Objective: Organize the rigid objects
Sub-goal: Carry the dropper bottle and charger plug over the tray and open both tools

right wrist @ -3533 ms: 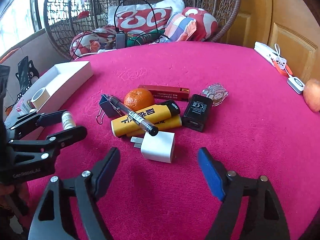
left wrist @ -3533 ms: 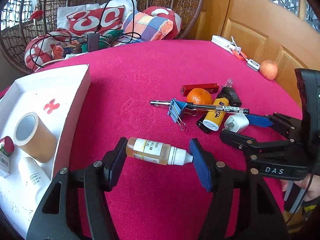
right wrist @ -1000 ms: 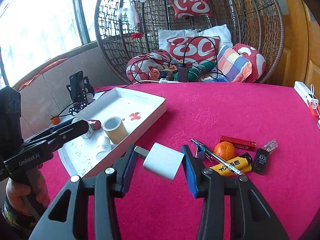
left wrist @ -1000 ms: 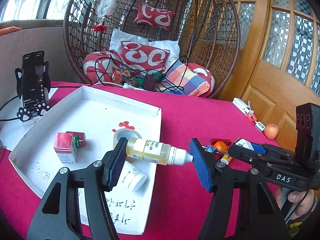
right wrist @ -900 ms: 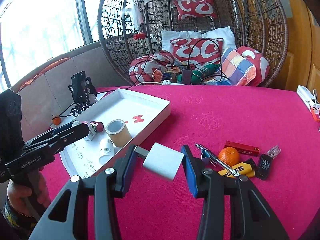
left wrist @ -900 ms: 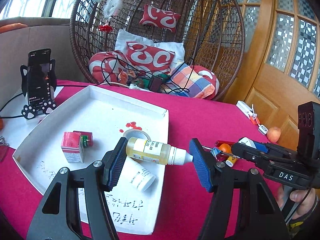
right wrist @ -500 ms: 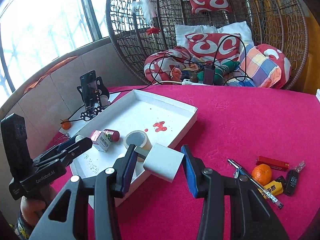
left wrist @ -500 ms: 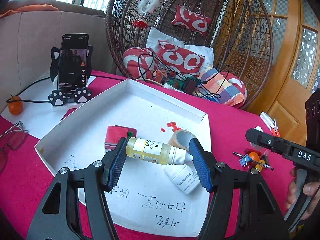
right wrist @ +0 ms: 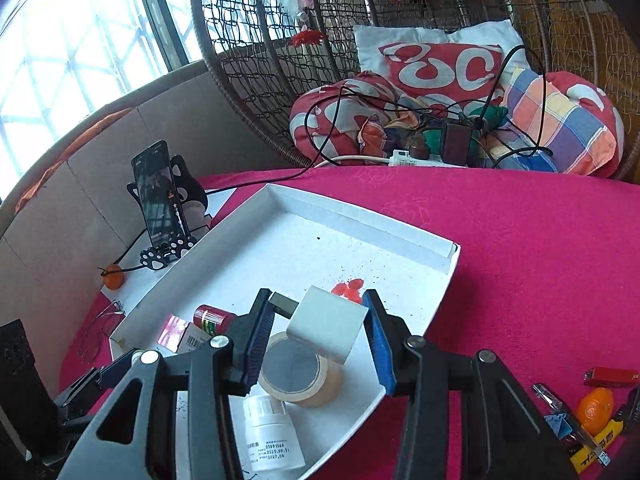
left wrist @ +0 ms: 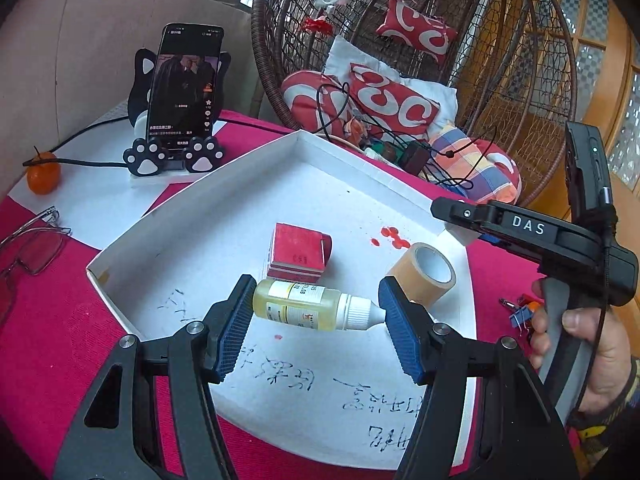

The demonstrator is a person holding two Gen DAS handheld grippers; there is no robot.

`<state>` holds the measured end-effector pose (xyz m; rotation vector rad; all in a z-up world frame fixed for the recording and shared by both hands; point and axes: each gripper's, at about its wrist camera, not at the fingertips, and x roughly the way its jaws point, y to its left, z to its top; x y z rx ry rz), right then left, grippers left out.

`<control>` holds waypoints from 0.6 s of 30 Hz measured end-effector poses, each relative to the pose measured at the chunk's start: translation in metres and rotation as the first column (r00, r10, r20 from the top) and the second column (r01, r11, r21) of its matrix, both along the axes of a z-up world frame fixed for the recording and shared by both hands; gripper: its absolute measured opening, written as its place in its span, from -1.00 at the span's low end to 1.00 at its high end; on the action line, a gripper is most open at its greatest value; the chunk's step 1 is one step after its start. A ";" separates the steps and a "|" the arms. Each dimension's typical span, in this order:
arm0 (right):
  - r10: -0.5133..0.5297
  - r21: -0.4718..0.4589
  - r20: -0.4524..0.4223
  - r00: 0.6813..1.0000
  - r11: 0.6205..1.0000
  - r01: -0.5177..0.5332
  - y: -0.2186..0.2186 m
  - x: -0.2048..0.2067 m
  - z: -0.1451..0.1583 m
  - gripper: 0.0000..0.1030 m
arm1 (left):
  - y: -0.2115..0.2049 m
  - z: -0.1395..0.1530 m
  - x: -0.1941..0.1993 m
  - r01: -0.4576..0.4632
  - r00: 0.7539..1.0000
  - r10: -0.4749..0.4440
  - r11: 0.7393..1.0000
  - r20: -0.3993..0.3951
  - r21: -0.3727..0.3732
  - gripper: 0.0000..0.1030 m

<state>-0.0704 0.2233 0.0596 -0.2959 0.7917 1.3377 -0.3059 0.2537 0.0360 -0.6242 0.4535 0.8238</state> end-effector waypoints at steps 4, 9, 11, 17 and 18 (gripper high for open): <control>-0.017 -0.031 0.010 1.000 0.999 0.017 0.017 0.000 -0.012 -0.11 | 0.003 -0.004 0.002 -0.002 1.000 0.001 1.000 -0.011 -0.016 0.23; -0.017 -0.011 0.039 0.999 1.000 0.017 0.017 -0.005 -0.011 0.16 | 0.003 -0.005 0.004 -0.011 1.000 0.011 1.000 -0.024 -0.016 0.41; -0.020 0.015 0.050 0.999 1.000 0.020 0.010 -0.008 -0.006 0.75 | 0.002 -0.004 0.004 -0.030 0.999 0.030 0.999 -0.028 -0.012 0.65; -0.032 0.109 0.059 0.998 0.994 0.026 -0.025 -0.015 0.014 0.86 | 0.000 0.001 -0.003 -0.111 0.993 0.111 0.994 -0.037 0.018 0.99; -0.034 0.128 0.065 0.997 0.991 0.026 -0.033 -0.017 0.018 0.97 | 0.000 0.002 -0.004 -0.118 0.992 0.118 0.993 -0.030 0.021 0.99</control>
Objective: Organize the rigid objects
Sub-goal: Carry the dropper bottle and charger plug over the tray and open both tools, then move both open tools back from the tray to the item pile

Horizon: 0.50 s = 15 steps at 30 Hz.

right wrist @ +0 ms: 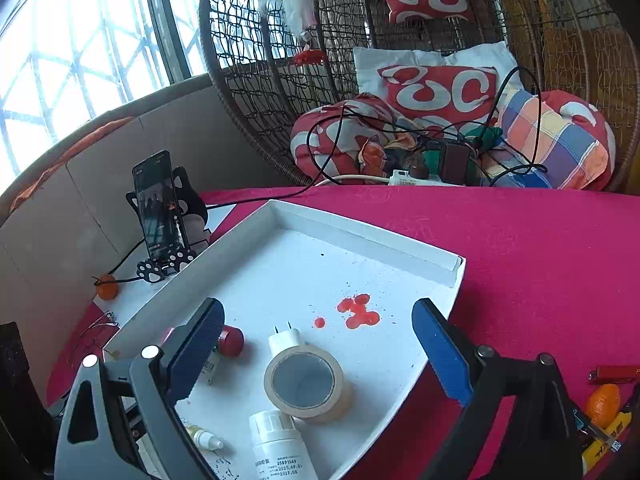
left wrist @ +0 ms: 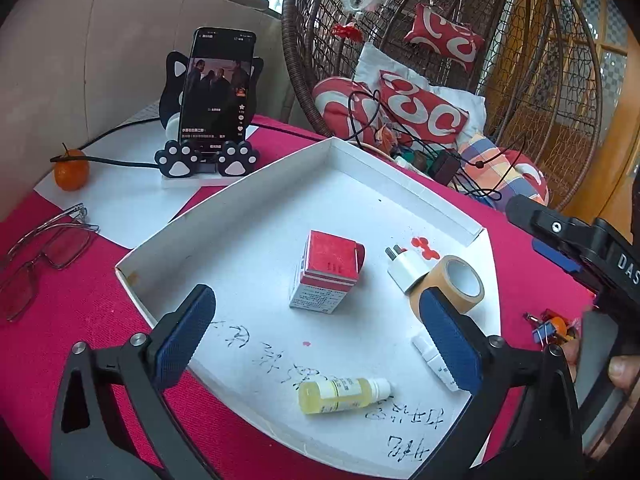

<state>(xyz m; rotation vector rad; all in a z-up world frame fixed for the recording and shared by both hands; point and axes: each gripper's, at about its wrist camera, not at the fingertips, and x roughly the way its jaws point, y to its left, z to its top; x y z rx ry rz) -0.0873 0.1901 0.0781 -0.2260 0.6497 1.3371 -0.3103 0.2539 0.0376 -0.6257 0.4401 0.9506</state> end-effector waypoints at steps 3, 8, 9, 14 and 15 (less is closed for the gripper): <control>0.000 0.060 0.023 1.000 0.998 -0.001 -0.025 -0.004 0.011 1.00 | -0.002 0.004 -0.003 -0.012 1.000 0.012 1.000 0.016 0.009 0.99; -0.015 0.113 0.024 1.000 0.993 0.013 -0.064 0.000 0.018 1.00 | -0.005 0.010 -0.002 -0.026 0.999 0.025 0.999 0.021 0.021 1.00; -0.021 0.121 0.012 1.000 0.993 0.020 -0.071 0.003 0.019 1.00 | -0.006 0.012 -0.002 -0.027 0.999 0.026 0.999 0.022 0.024 0.99; -0.061 0.165 0.005 0.998 0.985 0.060 -0.106 0.014 0.020 1.00 | -0.015 0.021 0.001 -0.023 0.999 0.021 0.998 0.029 0.057 0.99; -0.072 0.176 0.013 0.997 0.982 0.069 -0.114 0.017 0.021 1.00 | -0.018 0.023 0.003 -0.018 0.999 0.016 0.998 0.029 0.067 0.99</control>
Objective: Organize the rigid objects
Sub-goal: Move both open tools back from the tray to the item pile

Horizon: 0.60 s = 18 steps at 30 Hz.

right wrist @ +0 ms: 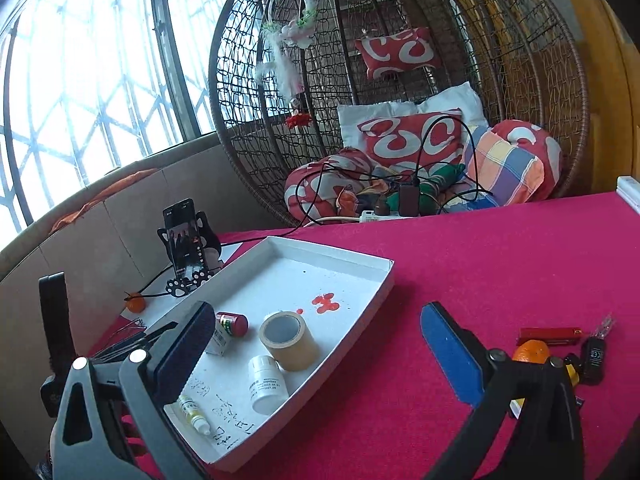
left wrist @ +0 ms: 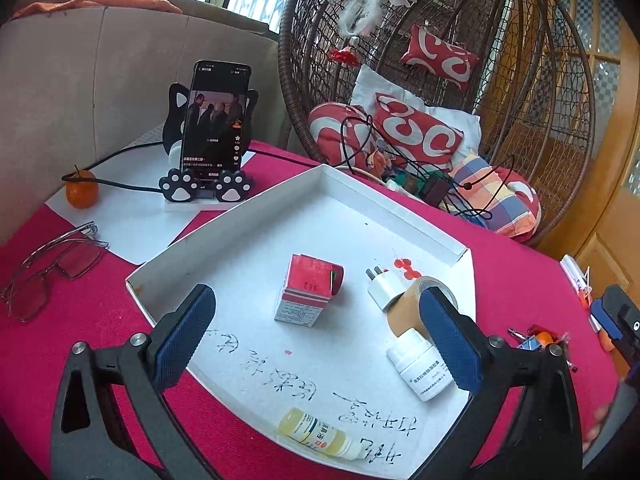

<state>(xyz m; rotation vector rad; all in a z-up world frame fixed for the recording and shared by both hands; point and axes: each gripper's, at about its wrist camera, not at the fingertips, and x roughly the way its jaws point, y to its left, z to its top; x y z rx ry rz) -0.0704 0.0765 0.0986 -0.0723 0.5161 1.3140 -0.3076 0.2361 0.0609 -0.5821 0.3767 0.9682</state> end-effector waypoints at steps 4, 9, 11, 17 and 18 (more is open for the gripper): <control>-0.070 0.028 0.012 0.997 0.997 0.069 -0.028 0.016 0.000 1.00 | -0.010 0.006 0.009 0.032 0.999 -0.031 0.999 -0.008 0.025 0.99; -0.181 0.011 -0.042 0.983 0.983 0.182 -0.060 0.050 -0.011 1.00 | -0.022 0.007 0.028 0.080 0.996 -0.079 0.996 -0.036 0.032 0.99; -0.240 -0.010 -0.052 0.969 0.971 0.240 -0.073 0.063 -0.017 1.00 | -0.027 0.008 0.035 0.098 0.994 -0.097 0.995 -0.044 0.036 0.99; -0.466 -0.100 -0.065 0.882 0.883 0.459 -0.119 0.112 -0.039 1.00 | -0.043 0.010 0.055 0.164 0.985 -0.161 0.985 -0.069 0.050 0.99; -0.505 -0.101 -0.079 0.859 0.862 0.497 -0.131 0.122 -0.041 1.00 | -0.045 0.010 0.059 0.178 0.982 -0.174 0.983 -0.076 0.050 1.00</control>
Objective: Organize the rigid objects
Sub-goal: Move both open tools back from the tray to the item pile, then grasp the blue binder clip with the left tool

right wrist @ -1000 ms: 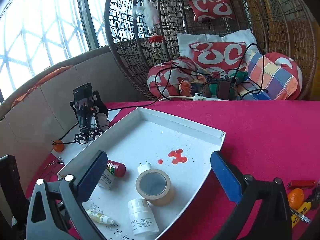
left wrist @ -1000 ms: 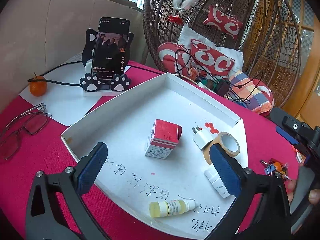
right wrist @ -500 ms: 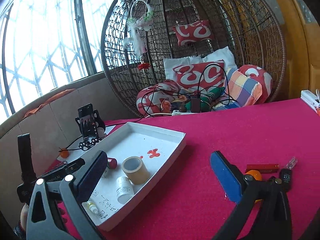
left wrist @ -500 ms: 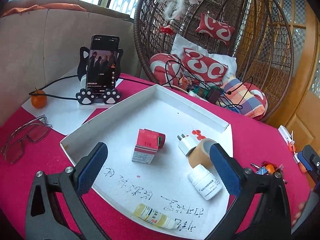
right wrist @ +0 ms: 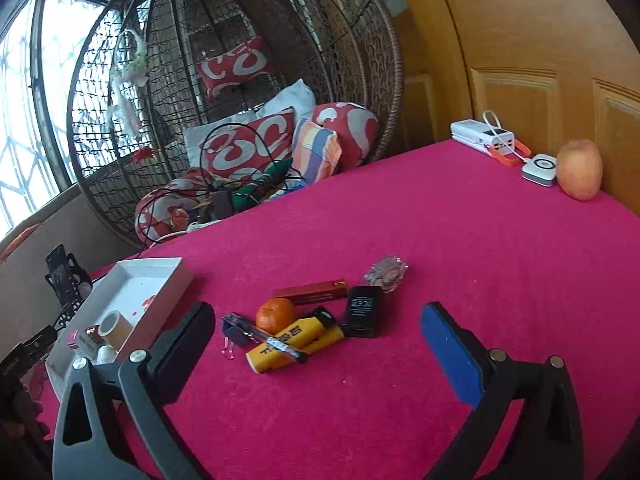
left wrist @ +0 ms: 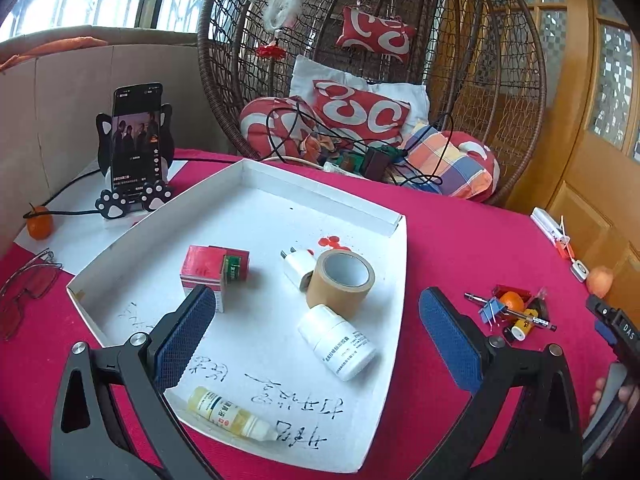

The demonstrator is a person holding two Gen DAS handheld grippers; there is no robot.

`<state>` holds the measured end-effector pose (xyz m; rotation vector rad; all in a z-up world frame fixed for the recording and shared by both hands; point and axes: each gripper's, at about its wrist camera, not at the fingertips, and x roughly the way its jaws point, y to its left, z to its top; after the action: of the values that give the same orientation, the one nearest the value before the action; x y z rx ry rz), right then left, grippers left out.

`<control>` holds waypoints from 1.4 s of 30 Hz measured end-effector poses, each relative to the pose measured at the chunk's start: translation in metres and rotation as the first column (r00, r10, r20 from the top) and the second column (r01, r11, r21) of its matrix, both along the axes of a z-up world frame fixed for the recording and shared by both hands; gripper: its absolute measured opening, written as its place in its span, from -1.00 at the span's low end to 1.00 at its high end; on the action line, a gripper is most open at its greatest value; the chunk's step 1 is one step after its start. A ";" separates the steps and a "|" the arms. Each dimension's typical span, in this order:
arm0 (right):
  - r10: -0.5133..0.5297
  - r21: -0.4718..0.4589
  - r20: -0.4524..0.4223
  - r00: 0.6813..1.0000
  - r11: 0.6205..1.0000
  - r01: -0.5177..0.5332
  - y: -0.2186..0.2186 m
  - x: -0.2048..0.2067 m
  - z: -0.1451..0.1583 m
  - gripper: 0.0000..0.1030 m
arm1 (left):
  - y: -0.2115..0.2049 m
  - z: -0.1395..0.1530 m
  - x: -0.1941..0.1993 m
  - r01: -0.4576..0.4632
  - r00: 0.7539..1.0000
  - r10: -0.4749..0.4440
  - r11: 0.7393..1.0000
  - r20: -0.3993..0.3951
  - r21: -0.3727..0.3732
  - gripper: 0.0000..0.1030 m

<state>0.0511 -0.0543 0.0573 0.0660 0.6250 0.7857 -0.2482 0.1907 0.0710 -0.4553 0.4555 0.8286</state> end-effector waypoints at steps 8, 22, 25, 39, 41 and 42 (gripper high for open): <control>-0.145 0.050 -0.228 0.963 0.986 0.160 -0.050 0.054 -0.038 1.00 | -0.018 -0.007 0.030 0.095 0.995 -0.096 0.995 -0.035 -0.027 1.00; -0.130 0.141 -0.284 0.950 0.974 0.176 -0.061 0.054 -0.047 1.00 | -0.044 -0.021 0.062 0.229 0.971 -0.234 0.970 -0.058 -0.077 0.99; -0.131 0.137 -0.282 0.950 0.975 0.176 -0.062 0.054 -0.048 1.00 | -0.047 -0.023 0.066 0.258 0.963 -0.263 0.962 -0.062 -0.088 0.99; -0.127 0.147 -0.287 0.949 0.974 0.175 -0.062 0.055 -0.047 1.00 | -0.058 -0.032 0.096 0.334 0.933 -0.346 0.936 -0.105 -0.113 0.99; -0.127 0.147 -0.287 0.949 0.974 0.175 -0.062 0.055 -0.047 1.00 | -0.057 -0.032 0.106 0.349 0.925 -0.360 0.931 -0.119 -0.103 0.99; -0.127 0.147 -0.287 0.949 0.974 0.175 -0.062 0.055 -0.047 1.00 | -0.059 -0.031 0.113 0.362 0.919 -0.372 0.928 -0.133 -0.089 0.99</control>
<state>0.1064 -0.1165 0.0101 0.3828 0.8056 0.6840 -0.1356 0.1315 0.0397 -0.3515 0.6829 0.4852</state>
